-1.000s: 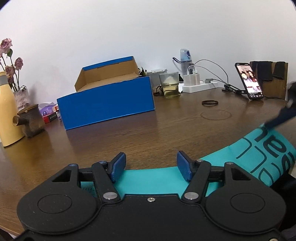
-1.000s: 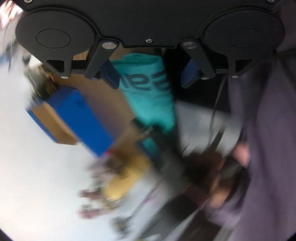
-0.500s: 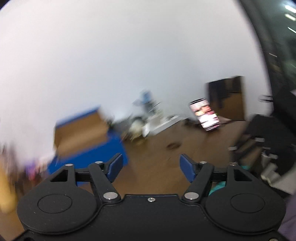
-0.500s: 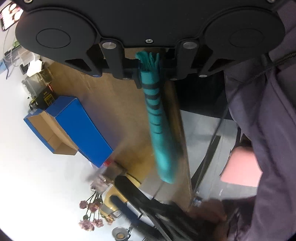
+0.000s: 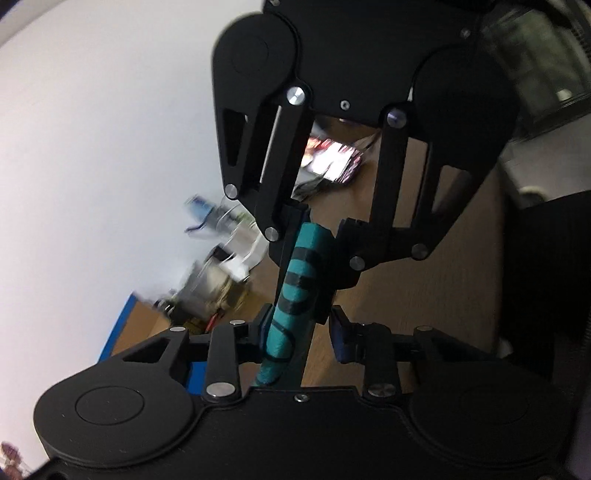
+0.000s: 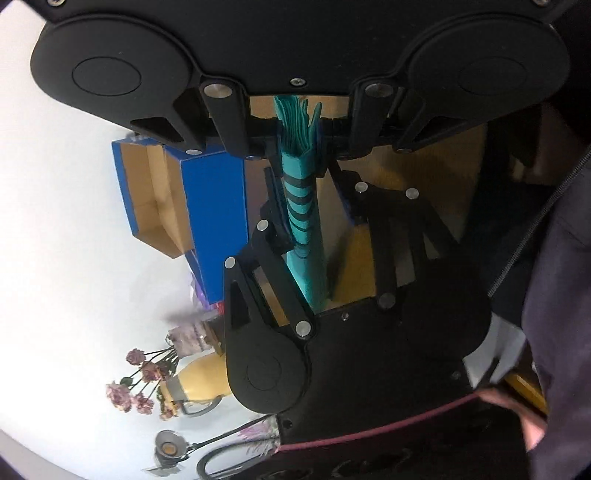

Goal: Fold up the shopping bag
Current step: 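Pass the rolled bag from the right tool into the left tool, then hold the rolled bag in the left tool while the right tool picks up the brown hair tie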

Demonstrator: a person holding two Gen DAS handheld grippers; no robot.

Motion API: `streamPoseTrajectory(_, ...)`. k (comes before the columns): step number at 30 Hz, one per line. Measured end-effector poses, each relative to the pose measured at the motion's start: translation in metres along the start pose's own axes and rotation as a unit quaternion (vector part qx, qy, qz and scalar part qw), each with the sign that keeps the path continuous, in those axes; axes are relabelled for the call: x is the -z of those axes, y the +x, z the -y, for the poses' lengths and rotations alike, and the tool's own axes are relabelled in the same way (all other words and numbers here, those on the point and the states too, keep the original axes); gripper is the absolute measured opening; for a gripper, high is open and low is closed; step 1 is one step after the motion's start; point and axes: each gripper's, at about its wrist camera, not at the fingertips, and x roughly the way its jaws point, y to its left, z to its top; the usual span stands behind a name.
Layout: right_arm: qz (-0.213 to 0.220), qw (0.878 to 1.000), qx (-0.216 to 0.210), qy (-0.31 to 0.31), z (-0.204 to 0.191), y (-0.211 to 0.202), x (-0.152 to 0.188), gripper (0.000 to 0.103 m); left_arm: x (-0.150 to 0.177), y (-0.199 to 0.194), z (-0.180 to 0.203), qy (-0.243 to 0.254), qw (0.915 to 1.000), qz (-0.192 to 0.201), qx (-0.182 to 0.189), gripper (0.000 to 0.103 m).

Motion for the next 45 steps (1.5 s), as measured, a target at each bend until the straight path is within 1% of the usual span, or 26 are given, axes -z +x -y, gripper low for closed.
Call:
streamPoseTrajectory(2, -0.001, 1.0, 0.021, -0.015, -0.001, 0.009, 0.0, 0.017, 0.006, 0.008, -0.001, 0.004, 0.9998, 0.003, -0.021, 0.027)
streamPoseTrajectory(4, 0.002, 0.998, 0.05, -0.034, 0.0, 0.012, 0.002, 0.02, 0.013, 0.015, 0.003, 0.023, 0.9972, 0.022, -0.068, 0.026)
streamPoseTrajectory(5, 0.002, 0.997, 0.06, -0.041, 0.003, 0.012, 0.003, 0.026, 0.016, 0.018, 0.005, 0.033, 0.9947, 0.032, -0.092, 0.023)
streamPoseTrajectory(6, 0.002, 0.997, 0.068, -0.039, 0.007, 0.011, 0.006, 0.028, 0.019, 0.024, 0.006, 0.035, 0.9919, 0.031, -0.118, 0.014)
streamPoseTrajectory(7, 0.0, 0.997, 0.072, -0.025, 0.012, 0.01, 0.012, 0.029, 0.023, 0.031, 0.001, 0.025, 0.9909, 0.023, -0.13, 0.014)
streamPoseTrajectory(9, -0.009, 0.996, 0.068, 0.061, 0.033, 0.01, 0.035, 0.029, 0.031, 0.044, -0.017, -0.02, 0.9865, 0.005, -0.163, 0.013)
streamPoseTrajectory(11, -0.022, 0.983, 0.052, 0.177, 0.058, 0.015, 0.065, 0.029, 0.038, 0.053, -0.043, -0.09, 0.9739, -0.014, -0.208, 0.013)
streamPoseTrajectory(12, -0.033, 0.965, 0.031, 0.258, 0.073, 0.027, 0.085, 0.029, 0.039, 0.055, -0.06, -0.14, 0.9634, -0.017, -0.228, 0.013)
streamPoseTrajectory(13, -0.046, 0.94, 0.009, 0.337, 0.087, 0.044, 0.107, 0.028, 0.039, 0.056, -0.077, -0.191, 0.9496, -0.019, -0.247, 0.013)
streamPoseTrajectory(14, -0.058, 0.914, -0.004, 0.402, 0.097, 0.062, 0.127, 0.028, 0.039, 0.056, -0.096, -0.248, 0.9321, -0.015, -0.264, 0.013)
streamPoseTrajectory(16, -0.087, 0.868, -0.011, 0.489, 0.11, 0.1, 0.157, 0.024, 0.038, 0.054, -0.119, -0.333, 0.9011, -0.008, -0.278, 0.013)
streamPoseTrajectory(17, -0.094, 0.855, -0.013, 0.51, 0.113, 0.112, 0.164, 0.024, 0.037, 0.053, -0.131, -0.374, 0.8831, -0.005, -0.283, 0.013)
streamPoseTrajectory(19, -0.104, 0.829, -0.024, 0.548, 0.117, 0.132, 0.176, 0.024, 0.043, 0.051, -0.144, -0.429, 0.8577, 0.001, -0.284, 0.013)
streamPoseTrajectory(20, -0.11, 0.816, -0.029, 0.567, 0.119, 0.142, 0.181, 0.023, 0.043, 0.051, -0.149, -0.446, 0.8484, 0.002, -0.285, 0.013)
streamPoseTrajectory(22, -0.11, 0.792, -0.034, 0.6, 0.118, 0.147, 0.194, 0.024, 0.045, 0.045, -0.148, -0.462, 0.8375, 0.002, -0.291, 0.013)
streamPoseTrajectory(24, -0.106, 0.779, -0.036, 0.617, 0.12, 0.148, 0.2, 0.005, 0.044, 0.041, -0.147, -0.472, 0.8297, 0.0, -0.298, 0.013)
streamPoseTrajectory(25, -0.103, 0.775, -0.038, 0.623, 0.121, 0.15, 0.202, 0.002, 0.042, 0.041, -0.148, -0.474, 0.8276, -0.002, -0.302, 0.013)
streamPoseTrajectory(26, -0.103, 0.772, -0.039, 0.626, 0.122, 0.15, 0.202, 0.001, 0.04, 0.041, -0.148, -0.475, 0.8254, -0.004, -0.305, 0.013)
streamPoseTrajectory(27, -0.11, 0.776, -0.043, 0.62, 0.123, 0.149, 0.199, 0.001, 0.037, 0.041, -0.149, -0.476, 0.8233, -0.006, -0.309, 0.013)
streamPoseTrajectory(30, -0.132, 0.799, -0.055, 0.584, 0.137, 0.143, 0.18, 0.0, 0.03, 0.041, -0.151, -0.481, 0.8167, -0.013, -0.319, 0.013)
streamPoseTrajectory(32, -0.094, 0.812, -0.048, 0.574, 0.159, 0.117, 0.16, 0.0, 0.024, 0.041, -0.154, -0.48, 0.8137, -0.019, -0.327, 0.013)
streamPoseTrajectory(34, -0.015, 0.823, -0.058, 0.565, 0.187, 0.071, 0.126, 0.0, 0.018, 0.044, -0.153, -0.47, 0.8117, -0.031, -0.345, 0.013)
streamPoseTrajectory(36, 0.052, 0.842, -0.086, 0.529, 0.209, 0.024, 0.085, 0.0, 0.012, 0.043, -0.147, -0.457, 0.8121, -0.032, -0.361, 0.013)
streamPoseTrajectory(38, 0.091, 0.856, -0.13, 0.493, 0.222, -0.006, 0.049, 0.0, 0.007, 0.044, -0.139, -0.433, 0.8169, -0.029, -0.379, 0.013)
streamPoseTrajectory(42, 0.086, 0.87, -0.225, 0.431, 0.226, -0.019, -0.003, 0.0, -0.003, 0.04, -0.126, -0.433, 0.8144, -0.017, -0.386, 0.013)
streamPoseTrajectory(45, 0.055, 0.876, -0.261, 0.402, 0.221, -0.013, -0.024, 0.001, -0.007, 0.035, -0.119, -0.429, 0.8073, -0.013, -0.405, 0.013)
